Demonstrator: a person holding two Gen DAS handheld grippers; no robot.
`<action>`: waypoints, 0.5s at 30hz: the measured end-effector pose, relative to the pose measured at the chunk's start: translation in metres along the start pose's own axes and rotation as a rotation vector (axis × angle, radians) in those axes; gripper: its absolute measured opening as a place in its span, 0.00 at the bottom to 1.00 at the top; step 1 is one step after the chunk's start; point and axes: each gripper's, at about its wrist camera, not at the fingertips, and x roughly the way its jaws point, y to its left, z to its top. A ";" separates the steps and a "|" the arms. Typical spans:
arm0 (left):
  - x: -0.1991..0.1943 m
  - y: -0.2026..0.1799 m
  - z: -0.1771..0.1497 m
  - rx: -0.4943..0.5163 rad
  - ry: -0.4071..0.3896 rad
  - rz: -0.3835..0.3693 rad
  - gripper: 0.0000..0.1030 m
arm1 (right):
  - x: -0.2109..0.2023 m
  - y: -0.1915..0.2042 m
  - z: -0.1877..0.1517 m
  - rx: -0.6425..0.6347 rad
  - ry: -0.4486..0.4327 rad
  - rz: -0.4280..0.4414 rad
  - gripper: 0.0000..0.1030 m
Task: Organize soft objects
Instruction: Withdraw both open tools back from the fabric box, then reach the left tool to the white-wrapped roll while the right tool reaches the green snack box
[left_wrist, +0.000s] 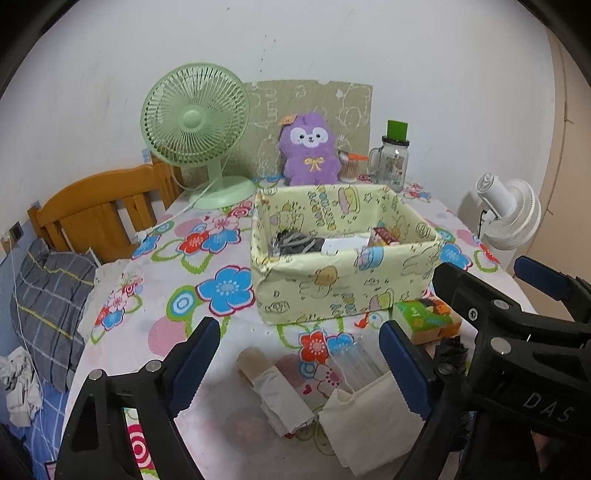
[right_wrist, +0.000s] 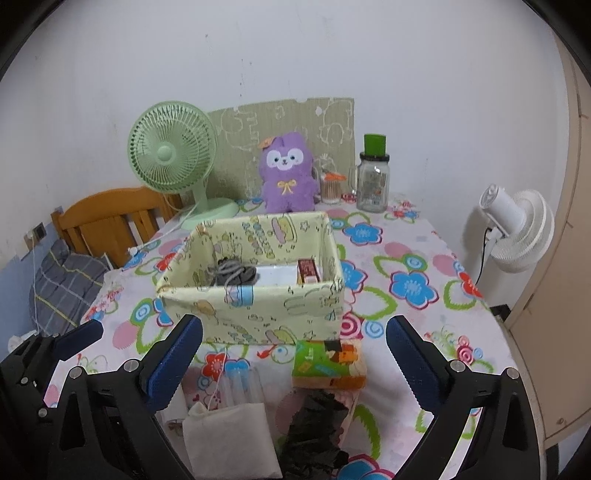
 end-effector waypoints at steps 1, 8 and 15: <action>0.002 0.001 -0.002 -0.003 0.006 0.002 0.86 | 0.002 0.000 -0.002 -0.002 0.007 0.000 0.98; 0.019 0.011 -0.013 -0.042 0.040 0.003 0.82 | 0.018 0.003 -0.013 -0.020 0.036 -0.017 0.98; 0.040 0.019 -0.019 -0.061 0.089 0.022 0.78 | 0.043 0.001 -0.023 0.002 0.100 -0.010 0.98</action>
